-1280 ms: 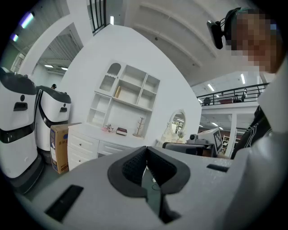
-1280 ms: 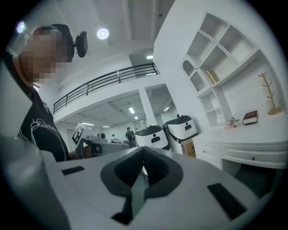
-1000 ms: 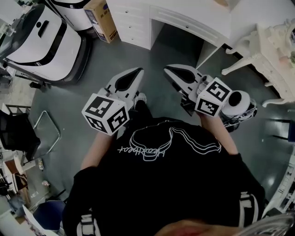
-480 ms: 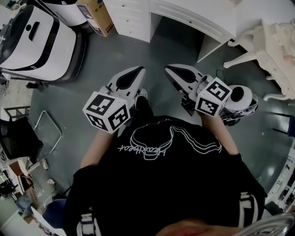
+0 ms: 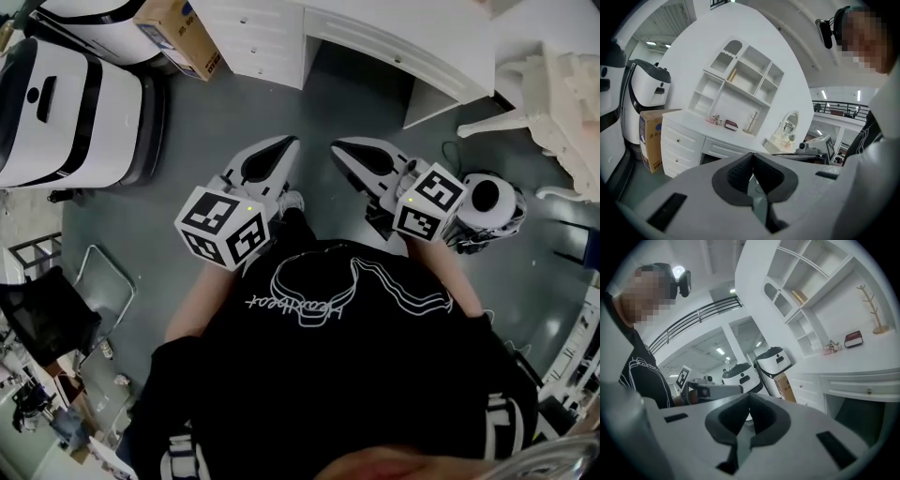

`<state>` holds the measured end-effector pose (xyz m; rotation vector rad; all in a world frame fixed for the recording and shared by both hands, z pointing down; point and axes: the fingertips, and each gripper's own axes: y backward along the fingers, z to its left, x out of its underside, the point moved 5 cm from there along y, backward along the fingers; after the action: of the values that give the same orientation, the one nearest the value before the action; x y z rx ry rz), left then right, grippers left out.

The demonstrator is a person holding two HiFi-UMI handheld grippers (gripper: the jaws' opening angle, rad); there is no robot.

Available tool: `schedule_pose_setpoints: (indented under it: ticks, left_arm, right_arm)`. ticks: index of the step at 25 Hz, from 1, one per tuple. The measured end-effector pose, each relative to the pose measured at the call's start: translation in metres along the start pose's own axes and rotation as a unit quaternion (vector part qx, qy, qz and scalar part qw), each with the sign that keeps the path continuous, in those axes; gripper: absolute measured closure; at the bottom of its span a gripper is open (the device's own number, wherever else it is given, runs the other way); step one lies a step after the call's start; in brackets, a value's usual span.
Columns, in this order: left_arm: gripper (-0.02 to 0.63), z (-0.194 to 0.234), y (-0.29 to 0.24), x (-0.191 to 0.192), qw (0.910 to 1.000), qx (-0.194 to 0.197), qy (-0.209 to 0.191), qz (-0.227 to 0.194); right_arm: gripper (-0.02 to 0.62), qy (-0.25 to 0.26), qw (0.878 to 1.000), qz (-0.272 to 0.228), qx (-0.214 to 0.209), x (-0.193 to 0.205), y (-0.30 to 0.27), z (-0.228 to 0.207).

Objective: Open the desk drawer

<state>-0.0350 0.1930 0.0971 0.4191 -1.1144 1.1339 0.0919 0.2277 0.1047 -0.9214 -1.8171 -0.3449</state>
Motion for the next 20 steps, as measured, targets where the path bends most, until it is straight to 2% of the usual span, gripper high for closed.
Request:
schedule_pose_setpoints:
  ticks: [3,9,16,20]
  left_arm:
    - [0.601,0.031,-0.018,-0.015,0.9999,0.009,0.010,0.002]
    - [0.601,0.103,-0.050,-0.024,0.9996,-0.001,0.020,0.018]
    - [0.601,0.173,-0.091,-0.007,0.9981,-0.003,0.043,0.044]
    - [0.601,0.208,-0.114,0.013,0.9970,-0.034,0.046,0.052]
  right_arm:
    - [0.591,-0.014,1.000,0.003,0.010,-0.011,-0.022,-0.027]
    - [0.590,-0.041,0.999,0.010,0.023,-0.026,-0.076,-0.078]
    - [0.590,-0.073,0.996,0.032,0.029,-0.002,-0.126,-0.124]
    - [0.590,-0.083,0.995,0.050,0.027,0.015,-0.149,-0.158]
